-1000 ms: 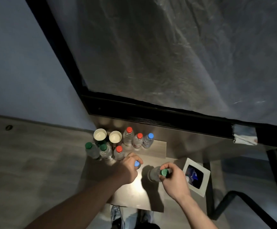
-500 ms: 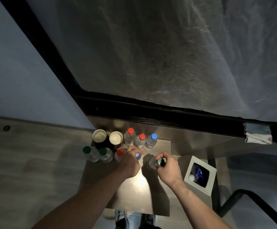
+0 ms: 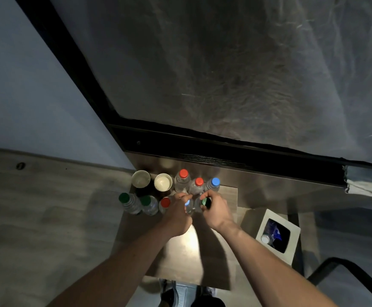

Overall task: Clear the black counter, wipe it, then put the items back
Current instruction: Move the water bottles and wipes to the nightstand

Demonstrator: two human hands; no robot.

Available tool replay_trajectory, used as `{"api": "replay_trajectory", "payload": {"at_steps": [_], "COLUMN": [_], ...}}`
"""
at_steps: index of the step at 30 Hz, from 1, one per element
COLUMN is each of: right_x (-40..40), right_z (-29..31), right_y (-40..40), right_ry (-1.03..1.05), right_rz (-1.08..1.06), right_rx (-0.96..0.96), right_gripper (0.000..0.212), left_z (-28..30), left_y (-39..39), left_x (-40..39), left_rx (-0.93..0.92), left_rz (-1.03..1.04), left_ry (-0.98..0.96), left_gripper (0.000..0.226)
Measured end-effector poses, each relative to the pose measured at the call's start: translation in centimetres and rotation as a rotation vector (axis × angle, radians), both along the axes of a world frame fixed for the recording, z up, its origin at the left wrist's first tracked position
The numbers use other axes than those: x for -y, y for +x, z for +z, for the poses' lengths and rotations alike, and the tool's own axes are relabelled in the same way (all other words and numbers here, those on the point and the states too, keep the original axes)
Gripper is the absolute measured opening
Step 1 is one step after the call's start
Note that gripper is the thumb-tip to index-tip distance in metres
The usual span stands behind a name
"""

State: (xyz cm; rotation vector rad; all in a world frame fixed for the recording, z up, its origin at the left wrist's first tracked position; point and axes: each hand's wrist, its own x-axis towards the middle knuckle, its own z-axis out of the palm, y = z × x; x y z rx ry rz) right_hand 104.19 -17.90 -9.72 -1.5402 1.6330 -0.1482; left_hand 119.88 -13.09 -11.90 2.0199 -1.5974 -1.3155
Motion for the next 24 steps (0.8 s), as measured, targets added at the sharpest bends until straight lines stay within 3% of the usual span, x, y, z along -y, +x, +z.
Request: {"api": "replay_trajectory", "payload": {"at_steps": [7,15,24], "right_x": [-0.3,-2.8,-13.6], "right_z": [0.2,2.9,12.9], "right_y": [0.6,-0.6,-4.8], "right_ry": [0.019,0.058,-0.009], "right_rz": [0.058,0.105,0.075], "right_rx": [-0.003,-0.034,-0.001], "right_gripper": [0.041,0.075,0.066], "left_z": [1.0,4.6,12.0], "left_y": [0.2,0.9,5.1], "left_x": [-0.1,-2.9,-12.4], "left_rx": [0.009,-0.030,0.045], "left_rz": [-0.076,-0.032,-0.195], "left_ry": [0.041,-0.018,-0.153], "left_gripper": [0.080,0.080,0.066]}}
